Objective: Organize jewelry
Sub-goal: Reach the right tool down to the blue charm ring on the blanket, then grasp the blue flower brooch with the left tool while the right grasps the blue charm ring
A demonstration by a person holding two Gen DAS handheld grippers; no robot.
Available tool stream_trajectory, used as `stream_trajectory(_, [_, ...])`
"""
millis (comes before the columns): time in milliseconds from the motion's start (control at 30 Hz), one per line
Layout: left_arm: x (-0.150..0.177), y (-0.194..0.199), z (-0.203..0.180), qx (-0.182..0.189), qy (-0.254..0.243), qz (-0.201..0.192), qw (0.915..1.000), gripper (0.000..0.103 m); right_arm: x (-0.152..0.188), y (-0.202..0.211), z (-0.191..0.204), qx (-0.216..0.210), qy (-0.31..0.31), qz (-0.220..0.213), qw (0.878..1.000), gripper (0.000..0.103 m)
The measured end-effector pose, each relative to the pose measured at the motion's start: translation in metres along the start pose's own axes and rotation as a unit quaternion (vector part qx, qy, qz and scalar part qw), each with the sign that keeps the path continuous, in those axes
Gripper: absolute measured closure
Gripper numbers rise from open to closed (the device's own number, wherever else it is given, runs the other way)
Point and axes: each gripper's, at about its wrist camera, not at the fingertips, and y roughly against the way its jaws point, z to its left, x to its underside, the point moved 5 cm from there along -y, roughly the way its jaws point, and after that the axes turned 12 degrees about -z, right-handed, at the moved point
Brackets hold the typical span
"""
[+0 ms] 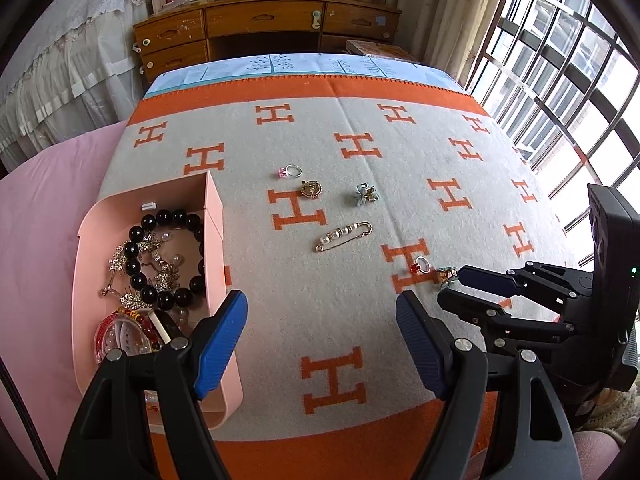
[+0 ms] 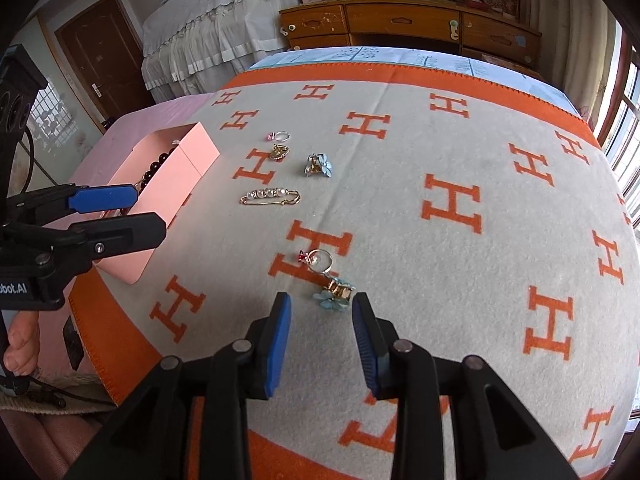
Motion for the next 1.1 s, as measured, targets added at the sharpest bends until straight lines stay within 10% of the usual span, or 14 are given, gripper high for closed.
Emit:
stream_trajectory(667, [-0.059,-0.064,-0.045,0.019,-0.07,-0.045,0.9964,0.041,0.001,0.0,-0.021,0.056,-0.001,-0.04,0.998,0.079])
stream_trajectory(1100, [-0.049,-0.093,-0.07,0.05,-0.297,0.014,0.9535,0.059,-0.001,0.0,-0.042,0.045,-0.025,-0.044,0.998,0.079])
